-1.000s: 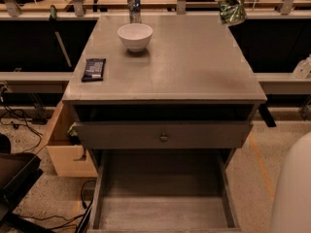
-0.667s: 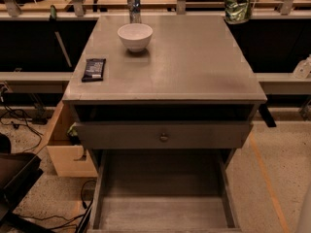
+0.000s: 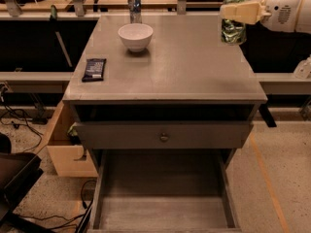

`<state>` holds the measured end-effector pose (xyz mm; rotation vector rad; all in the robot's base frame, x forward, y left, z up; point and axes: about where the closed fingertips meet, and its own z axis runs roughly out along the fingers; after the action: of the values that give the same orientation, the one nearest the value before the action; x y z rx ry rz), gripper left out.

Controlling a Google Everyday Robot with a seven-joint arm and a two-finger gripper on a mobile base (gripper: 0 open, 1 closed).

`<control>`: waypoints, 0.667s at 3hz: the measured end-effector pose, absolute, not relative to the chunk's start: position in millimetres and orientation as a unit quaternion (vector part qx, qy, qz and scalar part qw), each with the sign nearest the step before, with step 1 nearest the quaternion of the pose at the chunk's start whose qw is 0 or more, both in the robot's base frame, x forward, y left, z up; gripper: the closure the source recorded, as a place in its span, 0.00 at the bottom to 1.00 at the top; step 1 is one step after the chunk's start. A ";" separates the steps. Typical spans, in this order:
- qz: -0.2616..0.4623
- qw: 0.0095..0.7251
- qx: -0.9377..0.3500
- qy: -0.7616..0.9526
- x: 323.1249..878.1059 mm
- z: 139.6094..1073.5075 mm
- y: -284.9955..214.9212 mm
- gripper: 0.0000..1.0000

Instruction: Place green can upright

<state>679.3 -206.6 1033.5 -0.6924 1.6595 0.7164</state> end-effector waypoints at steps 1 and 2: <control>0.308 0.575 -0.272 0.708 675.3 1012.4 -205.5 1.00; 0.308 0.576 -0.253 0.713 677.7 997.3 -201.9 1.00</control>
Offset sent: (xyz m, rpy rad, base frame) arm 0.0011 0.0025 -0.0560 0.0750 0.0457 -0.1162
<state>677.7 -201.9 997.3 -0.5931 1.6704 0.7222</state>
